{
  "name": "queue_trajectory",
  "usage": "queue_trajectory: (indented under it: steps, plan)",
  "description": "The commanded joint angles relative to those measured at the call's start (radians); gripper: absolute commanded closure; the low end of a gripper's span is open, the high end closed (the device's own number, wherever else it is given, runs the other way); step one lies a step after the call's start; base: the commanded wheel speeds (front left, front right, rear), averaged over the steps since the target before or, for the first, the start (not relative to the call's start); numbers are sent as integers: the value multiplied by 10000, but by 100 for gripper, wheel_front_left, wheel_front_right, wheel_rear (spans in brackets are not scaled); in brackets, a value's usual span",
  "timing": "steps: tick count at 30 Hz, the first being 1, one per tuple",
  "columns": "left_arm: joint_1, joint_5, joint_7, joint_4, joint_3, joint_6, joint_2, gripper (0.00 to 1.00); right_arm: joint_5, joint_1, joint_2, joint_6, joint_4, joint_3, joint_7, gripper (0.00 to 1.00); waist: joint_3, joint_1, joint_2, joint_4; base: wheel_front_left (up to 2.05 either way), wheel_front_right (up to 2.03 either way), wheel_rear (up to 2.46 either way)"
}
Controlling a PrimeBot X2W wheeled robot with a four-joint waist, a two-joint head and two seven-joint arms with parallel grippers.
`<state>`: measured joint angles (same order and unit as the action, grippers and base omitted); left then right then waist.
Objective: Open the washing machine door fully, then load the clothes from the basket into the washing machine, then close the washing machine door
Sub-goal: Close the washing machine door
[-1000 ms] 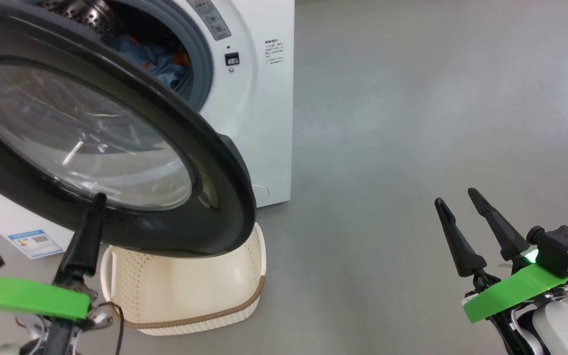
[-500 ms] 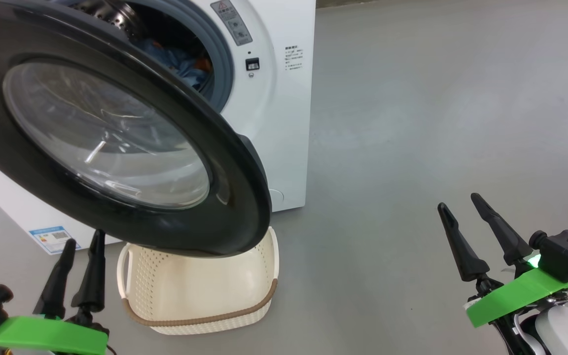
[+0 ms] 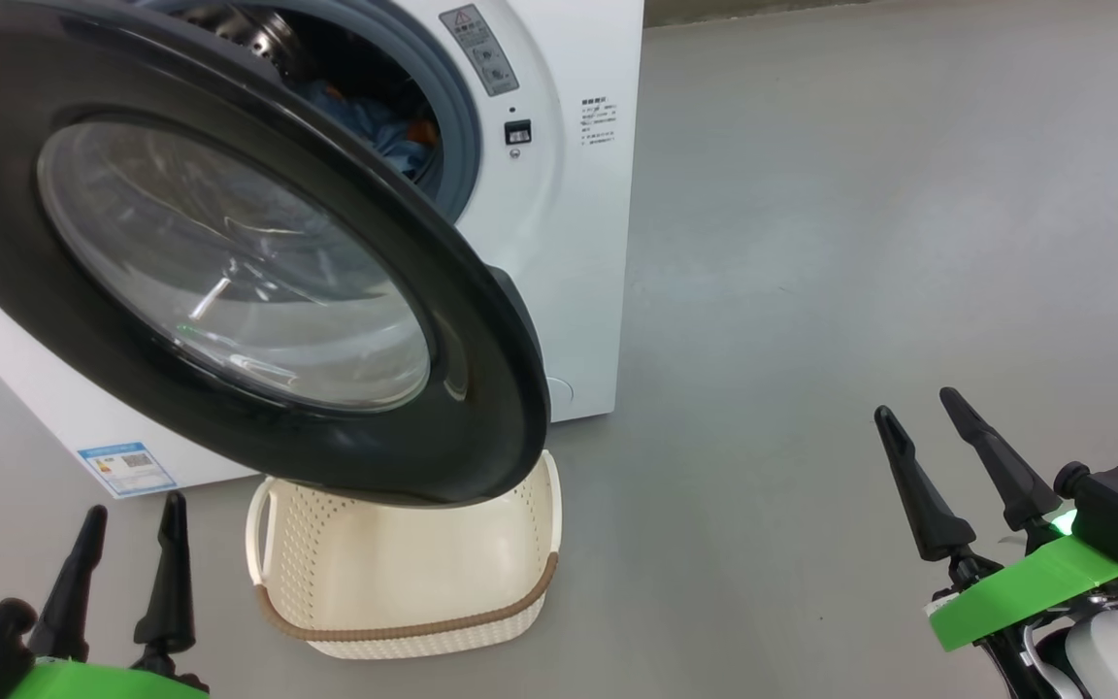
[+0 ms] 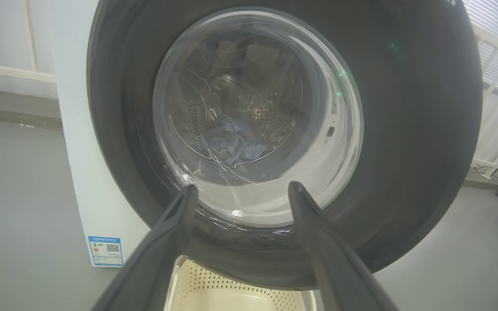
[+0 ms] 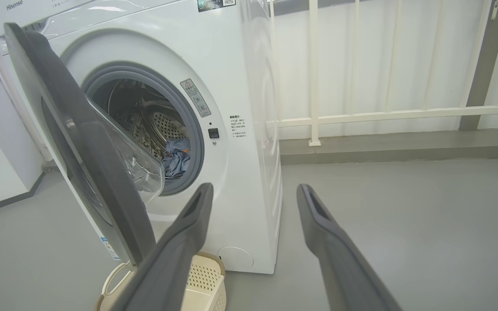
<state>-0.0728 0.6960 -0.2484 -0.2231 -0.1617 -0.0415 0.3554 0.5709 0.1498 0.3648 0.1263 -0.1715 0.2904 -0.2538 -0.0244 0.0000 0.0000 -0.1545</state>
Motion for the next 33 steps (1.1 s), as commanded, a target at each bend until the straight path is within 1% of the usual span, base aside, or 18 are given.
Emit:
queue_trajectory:
  steps: [1,6,11,19,33]
  plan:
    - [-166,-250,-123,170,450,116,223,0,-13,7,227,44,255,91,-80,0,4,0,0,13,0,0,0]
    - [-8,-1021,-130,355,864,247,-77,0,-25,-11,265,44,264,24,-80,0,26,0,0,75,0,0,0]
    - [167,-1500,-131,477,1227,136,-399,0,-38,-90,313,44,282,-94,-80,0,38,0,0,161,0,0,0]
    - [296,-1888,-132,388,1592,-155,-785,0,-46,-140,337,44,276,-102,-80,0,102,0,0,240,0,0,0]
    - [336,-2291,-133,223,1892,-457,-1096,0,-3,-150,450,44,262,-47,-80,0,150,0,0,282,0,0,0]
